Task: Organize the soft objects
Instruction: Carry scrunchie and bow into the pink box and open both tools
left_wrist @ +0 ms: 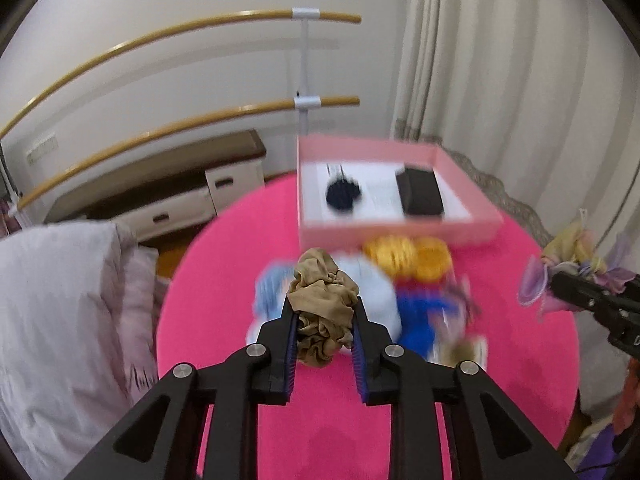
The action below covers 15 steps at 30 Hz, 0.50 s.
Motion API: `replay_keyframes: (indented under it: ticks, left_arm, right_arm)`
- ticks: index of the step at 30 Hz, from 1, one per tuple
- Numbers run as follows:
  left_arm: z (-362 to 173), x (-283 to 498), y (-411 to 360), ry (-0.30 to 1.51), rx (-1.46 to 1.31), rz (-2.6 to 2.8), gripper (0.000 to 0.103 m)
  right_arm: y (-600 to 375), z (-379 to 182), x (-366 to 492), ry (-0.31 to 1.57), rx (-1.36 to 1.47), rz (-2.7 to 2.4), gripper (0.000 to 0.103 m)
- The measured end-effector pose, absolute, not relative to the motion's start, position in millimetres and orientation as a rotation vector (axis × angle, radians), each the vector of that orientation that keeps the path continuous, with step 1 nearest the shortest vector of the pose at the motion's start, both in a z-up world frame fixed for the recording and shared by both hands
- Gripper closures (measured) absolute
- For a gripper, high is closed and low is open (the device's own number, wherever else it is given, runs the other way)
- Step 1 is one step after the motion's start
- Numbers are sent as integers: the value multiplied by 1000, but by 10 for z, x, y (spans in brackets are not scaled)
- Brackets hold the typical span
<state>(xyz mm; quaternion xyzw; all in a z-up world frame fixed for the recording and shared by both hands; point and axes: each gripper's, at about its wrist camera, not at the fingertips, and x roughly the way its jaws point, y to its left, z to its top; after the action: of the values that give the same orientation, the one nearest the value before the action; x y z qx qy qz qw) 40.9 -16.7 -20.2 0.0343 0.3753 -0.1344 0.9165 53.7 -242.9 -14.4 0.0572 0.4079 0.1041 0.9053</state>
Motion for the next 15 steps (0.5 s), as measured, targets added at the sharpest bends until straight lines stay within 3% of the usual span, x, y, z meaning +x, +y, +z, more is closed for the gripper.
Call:
replay_keyframes:
  ticks: [8,15]
  left_arm:
    - [152,1408,-409,755,46,-285,80]
    - [173,2287,-612,817,20,-304,80]
  right_arm:
    - [-2575,305,1501,785,114,184,71]
    - [-2730,316,2353,826,144,153,71]
